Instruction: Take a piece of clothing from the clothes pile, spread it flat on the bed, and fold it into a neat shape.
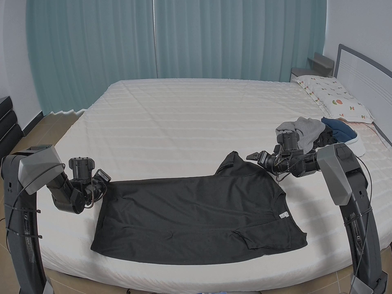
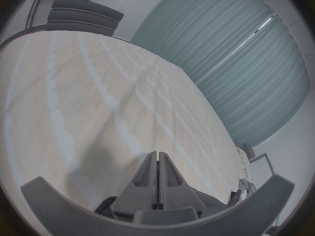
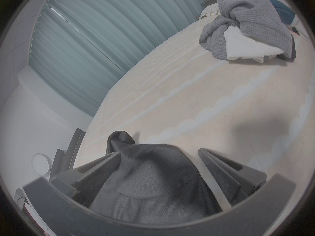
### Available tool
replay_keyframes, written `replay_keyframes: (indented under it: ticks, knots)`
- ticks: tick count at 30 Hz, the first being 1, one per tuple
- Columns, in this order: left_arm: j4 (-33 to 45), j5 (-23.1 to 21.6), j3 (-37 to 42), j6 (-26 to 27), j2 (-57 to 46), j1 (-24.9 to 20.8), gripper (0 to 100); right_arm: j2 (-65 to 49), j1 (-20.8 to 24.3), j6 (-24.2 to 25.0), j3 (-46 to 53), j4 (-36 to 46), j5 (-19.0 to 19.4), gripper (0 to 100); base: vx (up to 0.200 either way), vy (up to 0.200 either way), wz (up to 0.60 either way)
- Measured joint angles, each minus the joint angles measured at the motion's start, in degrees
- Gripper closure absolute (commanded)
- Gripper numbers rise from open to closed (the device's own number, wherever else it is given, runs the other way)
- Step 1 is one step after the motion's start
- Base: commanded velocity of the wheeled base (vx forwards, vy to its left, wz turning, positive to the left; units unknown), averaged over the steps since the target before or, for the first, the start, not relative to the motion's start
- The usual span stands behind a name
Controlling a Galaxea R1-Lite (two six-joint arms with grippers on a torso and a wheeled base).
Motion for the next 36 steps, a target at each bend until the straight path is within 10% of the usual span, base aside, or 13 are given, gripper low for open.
replay_keyframes:
  ticks: [1, 2, 36]
  knots:
    - [0.0, 0.0, 0.0, 0.0, 0.0, 0.0, 100, 0.2, 0.1, 0.0, -0.1, 0.0, -0.1, 0, 0.0, 0.0, 0.0]
    - [0.0, 0.0, 0.0, 0.0, 0.0, 0.0, 100, 0.4, 0.1, 0.0, -0.3, 0.0, -0.1, 100, 0.0, 0.0, 0.0]
    - [0.0, 0.4, 0.0, 0.2, -3.4, 0.2, 100, -5.3, -2.2, 4.1, 7.6, -9.6, -1.9, 100, 0.0, 0.0, 0.0]
